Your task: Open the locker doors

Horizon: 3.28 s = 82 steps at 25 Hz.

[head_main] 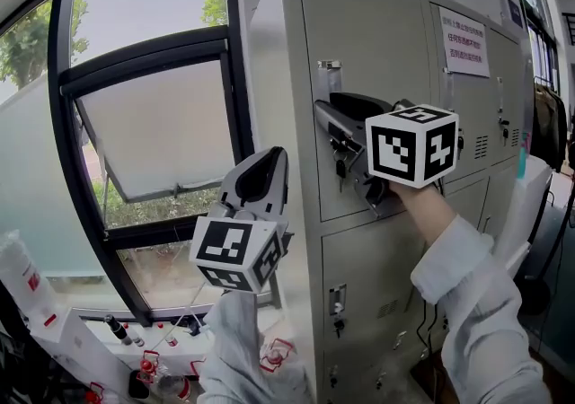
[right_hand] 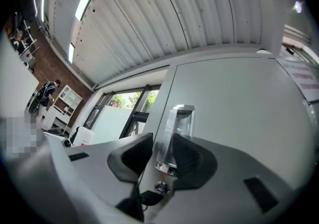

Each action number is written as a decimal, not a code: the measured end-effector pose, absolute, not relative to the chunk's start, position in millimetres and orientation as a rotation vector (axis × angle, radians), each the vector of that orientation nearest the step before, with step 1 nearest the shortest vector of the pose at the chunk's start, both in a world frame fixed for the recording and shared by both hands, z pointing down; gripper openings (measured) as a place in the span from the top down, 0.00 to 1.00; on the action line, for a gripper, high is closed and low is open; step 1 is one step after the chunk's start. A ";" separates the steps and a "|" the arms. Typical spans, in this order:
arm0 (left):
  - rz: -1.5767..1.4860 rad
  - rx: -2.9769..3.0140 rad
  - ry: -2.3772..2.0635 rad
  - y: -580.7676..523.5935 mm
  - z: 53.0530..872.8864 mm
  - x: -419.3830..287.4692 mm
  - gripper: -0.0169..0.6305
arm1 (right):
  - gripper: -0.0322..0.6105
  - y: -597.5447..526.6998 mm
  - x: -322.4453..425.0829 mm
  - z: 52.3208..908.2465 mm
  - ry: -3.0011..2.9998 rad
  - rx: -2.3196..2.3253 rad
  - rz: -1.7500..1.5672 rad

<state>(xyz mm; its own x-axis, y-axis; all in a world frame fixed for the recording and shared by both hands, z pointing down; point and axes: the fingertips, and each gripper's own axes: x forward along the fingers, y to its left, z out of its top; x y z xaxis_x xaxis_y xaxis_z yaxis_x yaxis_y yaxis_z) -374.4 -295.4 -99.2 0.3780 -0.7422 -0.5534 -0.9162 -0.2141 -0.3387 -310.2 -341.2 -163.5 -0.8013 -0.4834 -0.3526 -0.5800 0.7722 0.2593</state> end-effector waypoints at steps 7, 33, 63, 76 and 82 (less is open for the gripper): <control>0.350 -2.032 1.434 -293.0 -91.8 -380.9 0.95 | 0.79 -341.3 -313.3 -165.2 2.712 -0.822 0.415; 0.366 -2.136 1.258 -278.7 -72.1 -332.4 0.95 | 0.78 -277.3 -260.5 -165.2 2.667 -0.757 0.429; 0.396 -2.266 1.054 -275.9 -45.1 -250.5 0.95 | 0.75 -226.0 -155.0 -165.6 2.656 -0.612 0.465; 0.382 -2.330 0.942 -284.0 -40.0 -197.5 0.95 | 0.74 -218.2 -105.4 -165.1 2.627 -0.533 0.507; 0.396 -2.361 0.876 -283.9 -40.2 -166.5 0.95 | 0.75 -215.2 -70.1 -166.7 2.611 -0.739 0.612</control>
